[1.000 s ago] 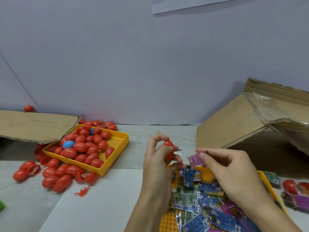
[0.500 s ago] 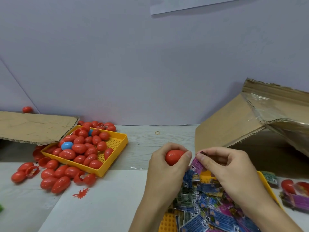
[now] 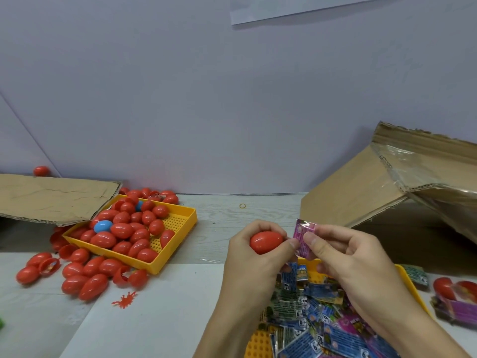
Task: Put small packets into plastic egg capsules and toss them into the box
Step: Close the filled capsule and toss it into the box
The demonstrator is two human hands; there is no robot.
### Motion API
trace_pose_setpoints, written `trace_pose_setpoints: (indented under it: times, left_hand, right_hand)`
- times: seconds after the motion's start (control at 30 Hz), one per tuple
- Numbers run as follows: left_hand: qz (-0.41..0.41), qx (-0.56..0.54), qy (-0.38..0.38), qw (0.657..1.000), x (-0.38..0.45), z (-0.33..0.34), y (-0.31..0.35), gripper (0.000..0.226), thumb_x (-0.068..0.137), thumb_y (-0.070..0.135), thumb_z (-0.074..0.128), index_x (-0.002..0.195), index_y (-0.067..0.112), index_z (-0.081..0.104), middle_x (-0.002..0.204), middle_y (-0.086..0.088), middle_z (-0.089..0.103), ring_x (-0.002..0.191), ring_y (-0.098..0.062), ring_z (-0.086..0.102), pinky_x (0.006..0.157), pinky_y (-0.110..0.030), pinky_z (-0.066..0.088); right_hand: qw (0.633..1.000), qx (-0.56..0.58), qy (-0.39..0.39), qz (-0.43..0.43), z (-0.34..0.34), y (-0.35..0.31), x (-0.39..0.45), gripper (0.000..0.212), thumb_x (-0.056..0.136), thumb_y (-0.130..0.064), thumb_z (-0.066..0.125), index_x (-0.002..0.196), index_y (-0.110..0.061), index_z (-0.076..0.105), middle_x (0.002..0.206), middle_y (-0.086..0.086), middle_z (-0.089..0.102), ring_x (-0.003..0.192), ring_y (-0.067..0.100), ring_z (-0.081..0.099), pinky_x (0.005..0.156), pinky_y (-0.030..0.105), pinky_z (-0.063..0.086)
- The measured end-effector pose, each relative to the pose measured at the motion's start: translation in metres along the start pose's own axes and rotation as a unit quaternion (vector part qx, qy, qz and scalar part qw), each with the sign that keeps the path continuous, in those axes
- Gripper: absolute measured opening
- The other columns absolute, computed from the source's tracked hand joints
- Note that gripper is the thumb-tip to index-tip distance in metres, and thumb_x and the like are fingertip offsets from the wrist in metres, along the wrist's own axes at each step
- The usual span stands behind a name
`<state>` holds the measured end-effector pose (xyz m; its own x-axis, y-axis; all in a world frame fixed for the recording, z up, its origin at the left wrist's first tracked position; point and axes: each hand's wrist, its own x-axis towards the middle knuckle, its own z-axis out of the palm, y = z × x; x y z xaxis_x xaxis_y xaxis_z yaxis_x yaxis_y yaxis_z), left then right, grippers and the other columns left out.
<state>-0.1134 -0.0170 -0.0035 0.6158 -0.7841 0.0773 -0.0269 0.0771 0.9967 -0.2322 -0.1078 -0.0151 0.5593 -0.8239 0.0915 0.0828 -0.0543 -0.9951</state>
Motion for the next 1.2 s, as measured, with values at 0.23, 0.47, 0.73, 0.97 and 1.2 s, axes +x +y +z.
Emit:
trace_pose_setpoints:
  times: [0.23,0.47,0.73,0.97,1.2]
  left_hand:
    - [0.001,0.012,-0.002,1.000,-0.001,0.002,-0.002,0.017,0.076,0.020,0.084,0.076,0.022,0.067,0.072,0.003,0.066,0.065,-0.017,0.069,0.059,-0.025,0.056]
    - [0.011,0.015,0.005,1.000,-0.001,0.003,0.000,0.016,0.077,0.022,0.082,0.077,0.018,0.066,0.067,0.008,0.063,0.057,-0.012,0.060,0.057,-0.028,0.056]
    - [0.025,0.009,0.028,0.999,0.000,0.000,0.001,0.017,0.076,0.015,0.083,0.077,0.017,0.067,0.074,0.004,0.066,0.063,-0.010,0.063,0.062,-0.028,0.058]
    - [0.037,0.027,0.036,0.998,0.000,0.002,0.001,0.020,0.074,0.016,0.084,0.080,0.018,0.065,0.073,0.008,0.067,0.061,-0.002,0.060,0.056,-0.015,0.049]
    - [0.041,0.048,0.060,0.996,0.000,0.000,0.001,0.022,0.073,0.019,0.084,0.079,0.027,0.064,0.079,0.004,0.065,0.066,-0.007,0.061,0.059,-0.019,0.052]
  right_hand:
    - [0.999,-0.045,-0.019,-0.015,0.002,-0.004,-0.004,0.020,0.080,-0.043,0.061,0.083,-0.030,0.077,0.074,0.001,0.074,0.073,0.012,0.071,0.068,0.028,0.055]
    - [0.984,-0.158,-0.007,-0.082,0.006,-0.008,-0.007,0.029,0.080,-0.047,0.054,0.069,-0.027,0.073,0.061,-0.014,0.066,0.062,-0.002,0.061,0.056,0.008,0.042]
    - [0.984,-0.162,-0.033,-0.065,0.004,-0.007,-0.006,0.030,0.080,-0.048,0.052,0.083,-0.029,0.075,0.076,-0.009,0.072,0.075,0.005,0.067,0.065,0.020,0.053]
    - [0.988,-0.143,-0.018,-0.056,0.003,-0.009,-0.007,0.030,0.076,-0.048,0.054,0.078,-0.028,0.076,0.068,-0.011,0.070,0.066,0.000,0.063,0.058,0.009,0.044]
    - [0.995,-0.088,-0.037,-0.016,0.004,-0.014,-0.008,0.025,0.072,-0.048,0.058,0.077,-0.033,0.077,0.064,0.001,0.068,0.056,0.002,0.059,0.060,0.021,0.044]
